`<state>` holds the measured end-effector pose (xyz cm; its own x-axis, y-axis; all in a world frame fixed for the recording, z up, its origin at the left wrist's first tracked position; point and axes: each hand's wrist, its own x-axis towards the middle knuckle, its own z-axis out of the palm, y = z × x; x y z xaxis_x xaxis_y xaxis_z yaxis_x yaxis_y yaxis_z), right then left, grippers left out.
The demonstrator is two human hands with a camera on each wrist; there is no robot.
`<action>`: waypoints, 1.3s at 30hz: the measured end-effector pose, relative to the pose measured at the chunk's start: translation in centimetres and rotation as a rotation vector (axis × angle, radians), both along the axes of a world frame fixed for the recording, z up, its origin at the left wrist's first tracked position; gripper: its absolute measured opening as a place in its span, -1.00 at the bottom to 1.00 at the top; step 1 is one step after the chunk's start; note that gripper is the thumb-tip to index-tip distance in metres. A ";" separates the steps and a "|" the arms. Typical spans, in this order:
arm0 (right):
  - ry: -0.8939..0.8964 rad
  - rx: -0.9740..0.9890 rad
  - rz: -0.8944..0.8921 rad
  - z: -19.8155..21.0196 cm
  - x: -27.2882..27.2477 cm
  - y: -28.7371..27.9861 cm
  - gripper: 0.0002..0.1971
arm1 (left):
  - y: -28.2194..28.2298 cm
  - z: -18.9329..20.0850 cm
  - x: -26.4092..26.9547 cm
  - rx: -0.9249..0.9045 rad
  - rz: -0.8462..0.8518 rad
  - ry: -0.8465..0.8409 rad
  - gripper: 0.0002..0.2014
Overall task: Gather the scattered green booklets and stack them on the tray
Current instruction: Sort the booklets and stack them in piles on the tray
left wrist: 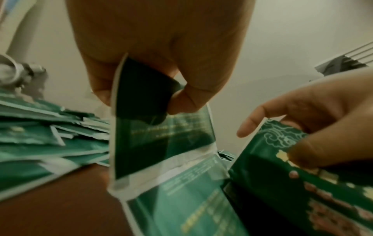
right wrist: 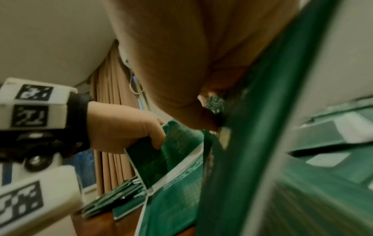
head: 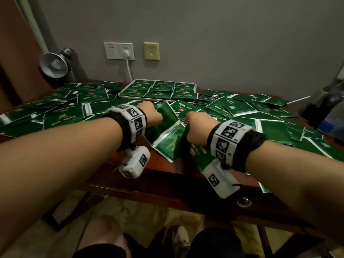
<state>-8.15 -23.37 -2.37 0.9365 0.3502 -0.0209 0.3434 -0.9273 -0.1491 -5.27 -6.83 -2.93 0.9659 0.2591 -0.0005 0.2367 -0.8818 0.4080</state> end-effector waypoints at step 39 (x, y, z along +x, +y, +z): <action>0.066 -0.060 -0.130 -0.7 5.2 3.2 -0.72 | 6.1 -3.1 -3.1 0.251 -0.317 0.274 0.07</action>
<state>-2.97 -20.14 -3.08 0.9698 0.2221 -0.1012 0.2109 -0.9712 -0.1106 -8.39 -0.70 -6.01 0.9702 -0.0233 -0.2411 0.0095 -0.9909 0.1339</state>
